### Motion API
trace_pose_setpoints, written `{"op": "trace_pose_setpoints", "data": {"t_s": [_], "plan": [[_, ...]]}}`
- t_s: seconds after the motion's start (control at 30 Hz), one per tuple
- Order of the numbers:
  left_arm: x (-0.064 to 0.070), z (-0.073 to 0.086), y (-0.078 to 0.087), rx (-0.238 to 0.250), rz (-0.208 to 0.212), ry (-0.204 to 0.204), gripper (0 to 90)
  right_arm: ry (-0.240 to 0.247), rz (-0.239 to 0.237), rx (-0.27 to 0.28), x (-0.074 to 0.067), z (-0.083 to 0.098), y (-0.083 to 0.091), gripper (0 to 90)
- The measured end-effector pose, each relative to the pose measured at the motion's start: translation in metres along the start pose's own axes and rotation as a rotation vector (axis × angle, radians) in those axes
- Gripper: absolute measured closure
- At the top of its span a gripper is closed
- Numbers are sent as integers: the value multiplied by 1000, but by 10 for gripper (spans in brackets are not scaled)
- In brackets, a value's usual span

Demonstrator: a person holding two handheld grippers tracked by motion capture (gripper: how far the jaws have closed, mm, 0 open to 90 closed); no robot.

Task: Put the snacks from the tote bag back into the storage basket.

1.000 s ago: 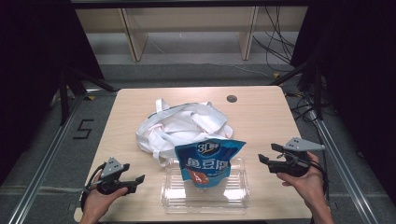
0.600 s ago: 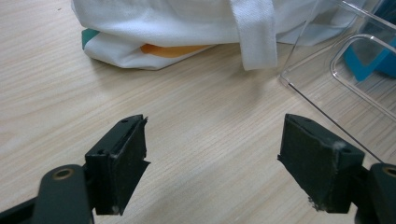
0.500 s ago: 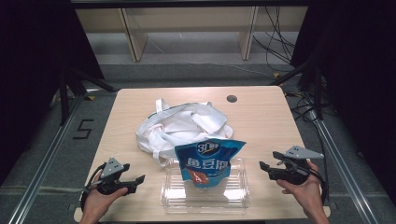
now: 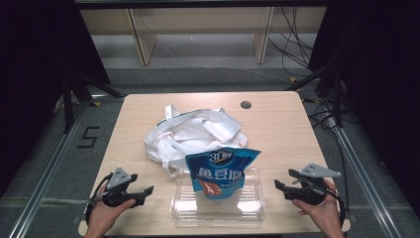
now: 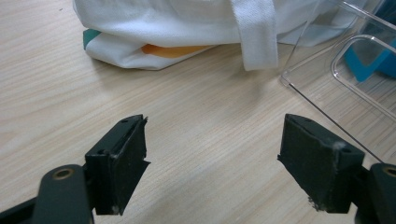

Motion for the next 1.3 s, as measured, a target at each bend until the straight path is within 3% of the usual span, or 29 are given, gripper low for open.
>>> {"op": "trace_pose_setpoints", "data": {"t_s": [0.03,0.07,0.1,0.13,0.27,0.37,0.47,0.6,0.7,0.73,0.77,0.8,0.87,1.17,1.2,1.3], "plan": [[0,0,0,4,3,-1,222,14,-2,-6,0,1,0,302],[2,-1,-2,29,3,31,222,-20,-4,-3,-4,3,1,302],[2,-1,-2,29,3,31,222,-20,-4,-3,-4,3,1,302],[2,-1,-2,25,6,20,222,15,0,-8,-2,4,1,302],[1,0,-2,10,7,8,222,-6,-12,-34,-7,13,0,303],[1,0,-2,8,5,8,222,13,-20,-30,-8,16,-2,303],[0,0,-2,9,7,2,222,-10,-25,-37,-11,17,-1,302],[0,1,-1,-9,6,-12,222,13,-19,-46,-10,21,1,297],[0,1,-1,-9,6,-11,222,-20,-21,-53,-15,24,3,288],[0,1,-1,-9,6,-12,222,20,-15,-49,-12,25,2,282],[1,0,-2,8,7,7,222,18,-27,-60,-14,27,4,274],[0,1,-1,-9,7,-10,222,16,-29,-59,-15,28,4,273],[1,1,-1,-4,7,-6,222,18,-48,-81,-19,33,3,268],[1,1,-1,-12,6,-12,222,30,-38,-134,-21,42,3,260],[0,1,-1,-12,0,-12,222,14,-30,-145,-22,43,4,260],[1,1,-2,-9,2,-9,222,36,-37,-149,-20,42,4,260]]}}
Point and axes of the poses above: each handheld gripper's, and its own axes: y roughly backward along the jaws, z roughly out of its underside, x roughly to its right, the point moved 6 cm from there along -y, roughly forward along the jaws, and after that the axes turned 6 degrees about y, right-handed, at the moved point
